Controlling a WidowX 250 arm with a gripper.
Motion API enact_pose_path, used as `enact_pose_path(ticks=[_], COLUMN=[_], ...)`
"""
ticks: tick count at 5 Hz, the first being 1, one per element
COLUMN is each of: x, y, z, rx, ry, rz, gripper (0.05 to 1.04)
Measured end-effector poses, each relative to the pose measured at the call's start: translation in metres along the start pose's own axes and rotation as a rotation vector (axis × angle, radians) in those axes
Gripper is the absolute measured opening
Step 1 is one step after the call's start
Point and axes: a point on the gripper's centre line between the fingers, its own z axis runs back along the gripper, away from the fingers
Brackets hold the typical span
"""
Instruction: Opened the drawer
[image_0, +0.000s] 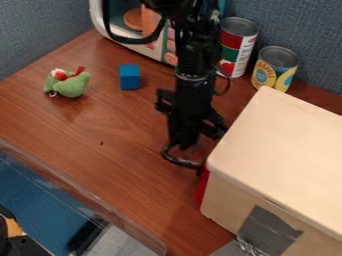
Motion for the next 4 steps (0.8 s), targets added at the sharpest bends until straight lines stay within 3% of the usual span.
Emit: enact_pose_path(ticks=[1,4], x=[-0.001,-0.016], y=[0.017,0.074], z=[0.003,0.014], rx=[0.1,0.186], ry=[0.039,0.099], rz=[-0.021,0.003], gripper=[0.138,0.138])
